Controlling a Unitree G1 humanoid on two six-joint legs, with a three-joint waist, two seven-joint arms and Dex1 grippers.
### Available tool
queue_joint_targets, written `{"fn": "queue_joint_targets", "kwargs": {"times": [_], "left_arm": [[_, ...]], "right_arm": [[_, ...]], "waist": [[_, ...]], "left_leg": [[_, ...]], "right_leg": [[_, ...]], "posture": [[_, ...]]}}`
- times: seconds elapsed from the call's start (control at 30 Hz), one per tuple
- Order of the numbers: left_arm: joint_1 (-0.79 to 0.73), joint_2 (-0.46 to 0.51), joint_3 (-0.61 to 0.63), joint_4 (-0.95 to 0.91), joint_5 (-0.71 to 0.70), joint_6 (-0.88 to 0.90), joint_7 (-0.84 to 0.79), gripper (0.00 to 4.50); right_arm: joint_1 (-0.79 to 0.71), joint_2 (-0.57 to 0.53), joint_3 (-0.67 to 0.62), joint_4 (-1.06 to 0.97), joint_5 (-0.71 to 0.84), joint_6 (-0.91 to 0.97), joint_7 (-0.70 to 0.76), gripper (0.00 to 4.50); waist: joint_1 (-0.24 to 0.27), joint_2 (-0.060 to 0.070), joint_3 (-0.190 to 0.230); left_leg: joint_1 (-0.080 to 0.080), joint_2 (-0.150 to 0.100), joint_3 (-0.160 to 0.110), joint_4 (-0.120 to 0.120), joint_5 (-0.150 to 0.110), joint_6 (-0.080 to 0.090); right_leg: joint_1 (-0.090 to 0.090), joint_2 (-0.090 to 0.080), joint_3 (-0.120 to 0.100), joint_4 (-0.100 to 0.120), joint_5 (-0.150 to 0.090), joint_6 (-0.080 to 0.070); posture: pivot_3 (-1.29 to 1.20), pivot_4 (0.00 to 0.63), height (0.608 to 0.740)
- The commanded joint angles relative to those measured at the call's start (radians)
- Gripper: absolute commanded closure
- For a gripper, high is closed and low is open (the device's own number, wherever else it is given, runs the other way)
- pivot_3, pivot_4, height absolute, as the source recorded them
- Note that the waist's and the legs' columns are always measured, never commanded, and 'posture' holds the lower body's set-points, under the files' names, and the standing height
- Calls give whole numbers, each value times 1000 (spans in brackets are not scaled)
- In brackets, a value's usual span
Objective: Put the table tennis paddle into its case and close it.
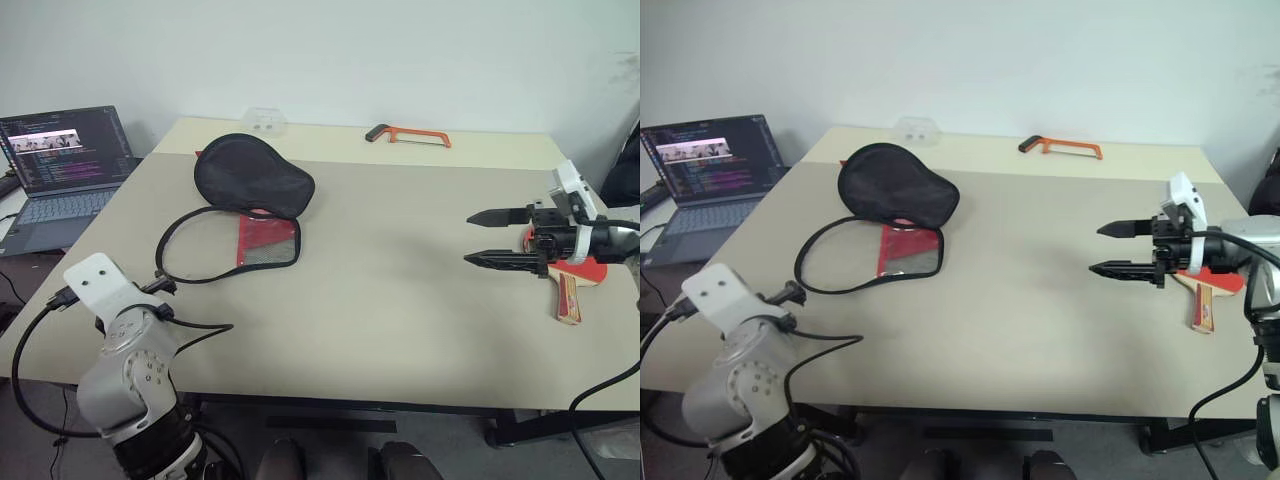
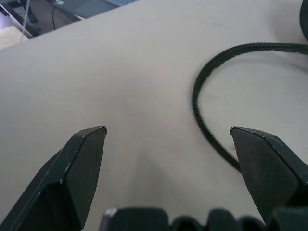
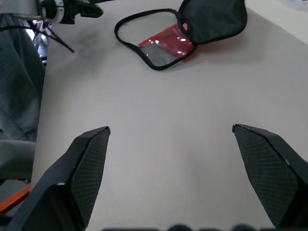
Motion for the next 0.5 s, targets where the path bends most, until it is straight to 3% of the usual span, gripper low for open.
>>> {"fn": "queue_joint_targets", "kwargs": {"times": [0.03, 0.23, 0.5], "left_arm": [[-42, -17, -8, 31, 16, -44, 19, 0], [-121, -47, -47, 170, 49, -111, 53, 0], [-246, -100, -10, 383, 42, -198, 143, 0]], "right_arm": [[-39, 0, -8, 0, -9, -21, 16, 13], [-48, 7, 4, -13, -12, -12, 25, 13], [-60, 21, 16, -21, -9, -3, 28, 13]], "waist": [[3, 0, 0], [6, 0, 0], [7, -1, 0]], "left_leg": [[0, 0, 0, 0, 0, 0], [0, 0, 0, 0, 0, 0], [0, 0, 0, -2, 0, 0]], "right_leg": [[0, 0, 0, 0, 0, 0], [0, 0, -1, 0, 0, 0], [0, 0, 0, -2, 0, 0]], "posture": [[0, 150, 740], [0, 150, 740], [0, 150, 740]]}}
